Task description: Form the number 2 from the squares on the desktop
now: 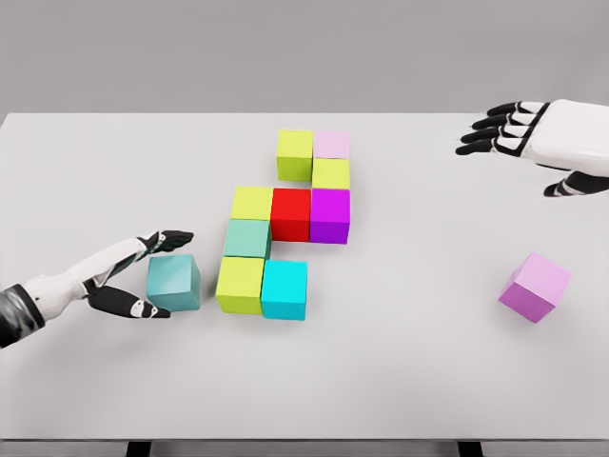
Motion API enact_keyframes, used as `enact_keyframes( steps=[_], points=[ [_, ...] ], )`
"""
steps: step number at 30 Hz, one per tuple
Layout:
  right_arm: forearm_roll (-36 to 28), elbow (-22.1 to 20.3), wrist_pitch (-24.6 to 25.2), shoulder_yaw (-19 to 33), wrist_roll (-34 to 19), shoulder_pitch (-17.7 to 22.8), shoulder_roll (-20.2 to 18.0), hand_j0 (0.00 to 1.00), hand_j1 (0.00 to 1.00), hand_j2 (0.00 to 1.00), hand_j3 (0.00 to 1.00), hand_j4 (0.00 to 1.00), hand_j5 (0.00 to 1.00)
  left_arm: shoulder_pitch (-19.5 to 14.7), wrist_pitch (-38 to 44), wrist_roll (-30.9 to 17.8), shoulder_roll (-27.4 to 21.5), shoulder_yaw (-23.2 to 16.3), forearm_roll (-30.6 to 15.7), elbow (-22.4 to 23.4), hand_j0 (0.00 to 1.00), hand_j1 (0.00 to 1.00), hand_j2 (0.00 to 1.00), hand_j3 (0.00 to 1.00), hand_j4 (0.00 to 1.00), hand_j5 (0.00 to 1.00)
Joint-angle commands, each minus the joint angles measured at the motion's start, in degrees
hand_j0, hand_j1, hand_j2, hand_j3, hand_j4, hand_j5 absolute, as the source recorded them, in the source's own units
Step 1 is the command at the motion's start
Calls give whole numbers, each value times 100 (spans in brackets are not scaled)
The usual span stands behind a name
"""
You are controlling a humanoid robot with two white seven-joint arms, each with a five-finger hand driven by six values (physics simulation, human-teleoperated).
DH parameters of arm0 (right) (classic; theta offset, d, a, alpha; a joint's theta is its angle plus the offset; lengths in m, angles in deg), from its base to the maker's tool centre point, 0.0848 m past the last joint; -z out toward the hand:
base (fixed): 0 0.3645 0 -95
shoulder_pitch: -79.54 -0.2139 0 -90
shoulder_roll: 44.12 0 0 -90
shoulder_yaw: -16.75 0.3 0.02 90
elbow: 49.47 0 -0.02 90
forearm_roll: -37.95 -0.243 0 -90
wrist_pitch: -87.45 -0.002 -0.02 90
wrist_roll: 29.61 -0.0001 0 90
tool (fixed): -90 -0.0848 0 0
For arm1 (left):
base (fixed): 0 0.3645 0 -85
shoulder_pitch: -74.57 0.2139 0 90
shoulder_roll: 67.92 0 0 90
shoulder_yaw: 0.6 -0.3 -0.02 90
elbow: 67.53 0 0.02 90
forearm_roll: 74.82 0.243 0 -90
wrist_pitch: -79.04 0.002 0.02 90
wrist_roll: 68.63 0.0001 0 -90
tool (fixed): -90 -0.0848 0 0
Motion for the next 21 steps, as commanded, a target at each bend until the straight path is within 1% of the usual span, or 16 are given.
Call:
enact_keyframes(
  steps=[1,2,3,5,7,9,10,11,15,17,19,21],
  points=[
    [-37,-21,17,-3,3,0,-253,100,100,100,100,100,100,0,85,6,56,1,32,0,95,95,95,95,95,95],
    [-37,-21,17,-21,3,0,-358,100,100,100,100,100,100,-9,85,-3,64,1,41,0,95,95,95,95,95,95],
    [-37,-21,17,-39,3,97,-674,100,100,100,100,100,100,-17,94,6,73,1,76,0,93,93,93,93,93,93],
    [-46,-21,17,-267,3,176,-1070,100,100,100,100,100,100,-35,94,-3,117,1,76,26,90,90,90,90,90,90],
    [-46,-21,17,-407,3,202,-1132,100,100,100,100,100,100,-35,94,-3,135,-8,111,26,89,89,89,89,89,89],
    [-46,-21,17,-557,3,211,-1334,100,100,100,100,100,100,-44,94,-3,144,-8,120,35,88,88,88,88,88,88],
    [-46,-21,17,-601,3,220,-1387,100,100,100,100,100,100,-35,94,-3,144,-8,120,35,86,86,86,86,86,86],
    [-46,-21,17,-803,3,220,-1484,100,100,100,100,100,100,-35,94,5,144,-8,120,35,83,83,83,83,83,83],
    [-46,-21,17,-1286,3,211,-1484,100,100,100,100,100,100,-35,85,-3,135,-34,111,53,73,73,73,73,73,73],
    [-46,-21,17,-1366,3,202,-1466,100,100,100,100,100,100,-35,85,-3,135,-34,102,53,64,64,64,64,64,64],
    [-46,-21,17,-1541,3,158,-1449,100,100,100,100,100,100,-35,85,-3,135,-34,94,53,60,60,60,60,60,60],
    [-28,15,17,-1647,3,123,-1308,100,100,100,100,100,100,-35,85,-3,135,-34,76,53,58,58,58,58,58,58]
  ],
)
